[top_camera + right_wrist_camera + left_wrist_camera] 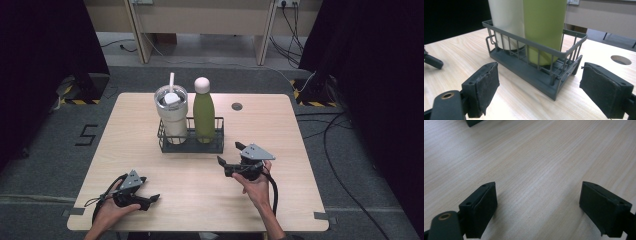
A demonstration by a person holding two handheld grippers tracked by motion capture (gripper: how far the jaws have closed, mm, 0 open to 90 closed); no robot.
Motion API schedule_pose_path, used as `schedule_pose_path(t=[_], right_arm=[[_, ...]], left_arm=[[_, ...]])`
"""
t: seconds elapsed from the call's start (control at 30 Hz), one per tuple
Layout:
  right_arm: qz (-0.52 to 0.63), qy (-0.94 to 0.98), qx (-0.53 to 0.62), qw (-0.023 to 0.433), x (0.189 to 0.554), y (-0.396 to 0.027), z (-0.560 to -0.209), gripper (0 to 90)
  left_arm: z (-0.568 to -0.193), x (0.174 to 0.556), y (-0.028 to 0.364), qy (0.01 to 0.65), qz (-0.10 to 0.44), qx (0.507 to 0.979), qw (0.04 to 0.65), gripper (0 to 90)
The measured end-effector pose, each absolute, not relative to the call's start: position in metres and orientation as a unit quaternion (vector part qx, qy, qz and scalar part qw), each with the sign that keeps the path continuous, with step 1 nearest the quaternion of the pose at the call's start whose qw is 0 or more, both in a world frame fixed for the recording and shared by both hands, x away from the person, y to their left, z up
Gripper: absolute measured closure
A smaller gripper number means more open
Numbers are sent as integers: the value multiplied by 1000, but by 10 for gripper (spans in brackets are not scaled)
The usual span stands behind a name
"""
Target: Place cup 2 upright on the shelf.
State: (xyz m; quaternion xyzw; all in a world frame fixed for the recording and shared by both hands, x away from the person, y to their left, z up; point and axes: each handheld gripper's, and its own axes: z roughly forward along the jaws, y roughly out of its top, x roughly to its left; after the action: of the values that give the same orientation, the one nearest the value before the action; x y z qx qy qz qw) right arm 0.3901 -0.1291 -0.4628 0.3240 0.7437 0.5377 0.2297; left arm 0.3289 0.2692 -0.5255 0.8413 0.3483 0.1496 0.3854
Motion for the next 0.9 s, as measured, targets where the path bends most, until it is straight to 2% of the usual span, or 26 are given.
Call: schedule_pose_path(t=[0.9], right_arm=[[532, 752, 334, 202, 360, -146, -479, 151]], left_arm=[[-526, 329, 269, 349, 150, 841, 386, 139]])
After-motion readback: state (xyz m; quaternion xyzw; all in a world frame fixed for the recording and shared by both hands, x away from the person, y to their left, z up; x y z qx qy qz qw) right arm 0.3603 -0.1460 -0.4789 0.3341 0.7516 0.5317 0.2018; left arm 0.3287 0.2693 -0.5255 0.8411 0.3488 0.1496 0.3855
